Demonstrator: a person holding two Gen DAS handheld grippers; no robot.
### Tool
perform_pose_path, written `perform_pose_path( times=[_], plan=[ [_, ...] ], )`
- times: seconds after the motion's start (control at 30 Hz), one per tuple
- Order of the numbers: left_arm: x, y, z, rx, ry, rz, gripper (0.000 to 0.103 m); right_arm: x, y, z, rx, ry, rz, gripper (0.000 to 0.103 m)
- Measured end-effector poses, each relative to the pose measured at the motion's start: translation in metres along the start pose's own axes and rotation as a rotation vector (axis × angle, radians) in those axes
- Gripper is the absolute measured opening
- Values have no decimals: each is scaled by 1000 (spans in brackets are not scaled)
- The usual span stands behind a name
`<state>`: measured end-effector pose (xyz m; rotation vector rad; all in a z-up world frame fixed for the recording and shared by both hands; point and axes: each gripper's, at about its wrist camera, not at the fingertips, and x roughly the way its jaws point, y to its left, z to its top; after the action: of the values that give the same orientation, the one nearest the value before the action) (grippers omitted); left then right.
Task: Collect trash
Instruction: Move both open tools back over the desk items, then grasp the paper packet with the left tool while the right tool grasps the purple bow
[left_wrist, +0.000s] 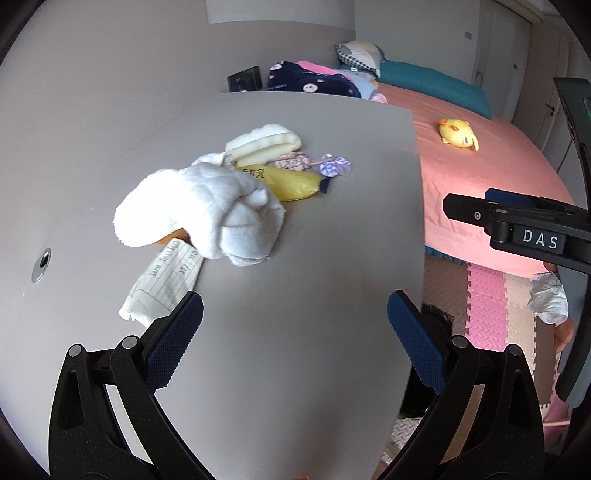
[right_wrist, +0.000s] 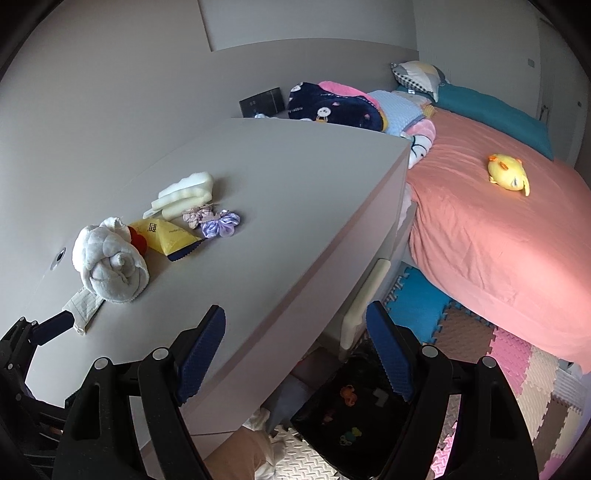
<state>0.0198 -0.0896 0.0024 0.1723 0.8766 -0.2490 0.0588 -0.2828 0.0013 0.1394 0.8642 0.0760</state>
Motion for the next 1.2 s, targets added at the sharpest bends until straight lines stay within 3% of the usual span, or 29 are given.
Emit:
perform_pose_path(
  times=[0.4,0.73,1.03,1.2],
  plan=[
    [13,52,3,-99,25,40,97,36,30,21,-42,43,40,79],
    [24,81,5,-129,6,120,96,64,46,45,-43,42,56,79],
    [44,91,5,-122,55,167,77,85,59,64,-83,44,58,79],
    [45,100,3,-173,65,130,74,95,70,70,-126,43,48,76]
  ],
)
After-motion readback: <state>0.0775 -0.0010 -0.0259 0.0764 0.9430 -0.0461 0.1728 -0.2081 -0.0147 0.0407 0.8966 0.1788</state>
